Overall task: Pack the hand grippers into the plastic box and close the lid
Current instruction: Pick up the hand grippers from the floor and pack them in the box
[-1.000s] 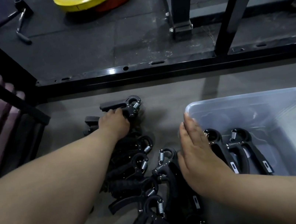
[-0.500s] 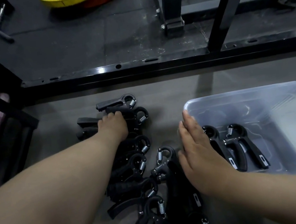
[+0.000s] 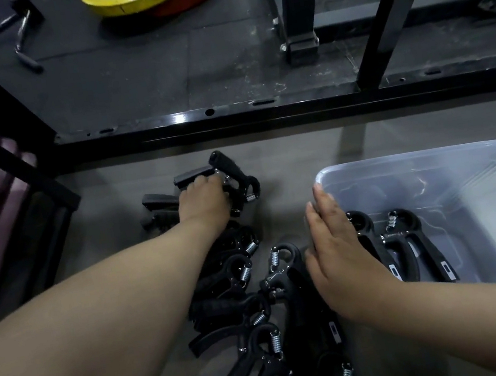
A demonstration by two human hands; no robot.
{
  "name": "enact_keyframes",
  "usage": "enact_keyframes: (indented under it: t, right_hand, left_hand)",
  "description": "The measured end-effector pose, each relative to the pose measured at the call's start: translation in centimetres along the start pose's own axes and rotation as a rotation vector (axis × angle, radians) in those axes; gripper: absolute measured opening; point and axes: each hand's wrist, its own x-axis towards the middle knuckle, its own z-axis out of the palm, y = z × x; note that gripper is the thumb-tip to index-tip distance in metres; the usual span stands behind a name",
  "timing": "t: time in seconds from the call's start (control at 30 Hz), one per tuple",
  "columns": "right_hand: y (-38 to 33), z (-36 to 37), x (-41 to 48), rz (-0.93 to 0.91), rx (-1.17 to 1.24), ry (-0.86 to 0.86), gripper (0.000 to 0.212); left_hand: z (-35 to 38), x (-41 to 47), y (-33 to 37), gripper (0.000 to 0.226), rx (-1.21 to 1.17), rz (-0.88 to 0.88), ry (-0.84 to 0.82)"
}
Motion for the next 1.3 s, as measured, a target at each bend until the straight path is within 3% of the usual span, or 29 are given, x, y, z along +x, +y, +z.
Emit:
enact_keyframes:
  t: [0.13,0.23,0.3,0.4,0.47,0.73,0.87,0.93,1.07,1.1,1.17,1.3]
  right_hand:
    - [-0.1,0.0,0.0,0.007,0.018,-0.019,0.067]
    - [-0.1,-0.1,0.0,0.005,0.009,-0.026,0.067]
    - [-0.1,-0.2,-0.1,-0.001,0.007,-0.03,0.067]
    - [0.1,-0.2,-0.1,-0.016,0.002,-0.038,0.067]
    - [0.3,-0.2,0.0,-0.019,0.004,-0.048,0.068]
    - [1.9,-2.4,0.1,-0.076,-0.066,-0.116,0.063]
    - [2.6,-4.2,-0.1,-0.084,0.006,-0.119,0.058]
    - [2.8,-4.8,-0.4,-0.029,0.162,-0.065,0.053]
    - [2.6,-6.1,-1.8,0.213,0.847,0.062,0.051]
    - [2.7,-6.4,-2.2,0.26,0.908,0.088,0.051]
    - [3.4,-7.1,-3.1,0.311,0.897,0.149,0.044]
    - [5.4,-7.9,-4.4,0.31,0.72,0.084,0.023]
  left_hand:
    - [-1.9,-1.2,0.8,0.033,-0.18,-0.106,0.029]
    - [-3.5,-2.7,1.2,0.045,-0.331,-0.237,0.054]
    - [-4.4,-3.7,1.9,0.054,-0.62,-0.385,0.037]
    - [-5.4,-5.3,3.3,0.042,-1.269,-0.65,-0.077]
    - [-6.4,-6.5,3.4,0.037,-1.382,-0.713,-0.145]
    - [-10.0,-10.5,4.1,0.039,-1.418,-0.564,-0.431]
    - [-10.1,-12.0,6.2,0.046,-1.405,-0.489,-0.496]
    - [-9.8,-12.8,7.6,0.049,-1.396,-0.45,-0.5]
    - [-9.2,-14.1,10.6,0.054,-1.362,-0.329,-0.546]
    - [-9.1,-14.4,11.4,0.055,-1.345,-0.285,-0.569]
    - [-8.9,-15.2,13.1,0.057,-1.288,-0.205,-0.614]
    - [-8.7,-16.8,15.8,0.057,-1.092,-0.025,-0.587]
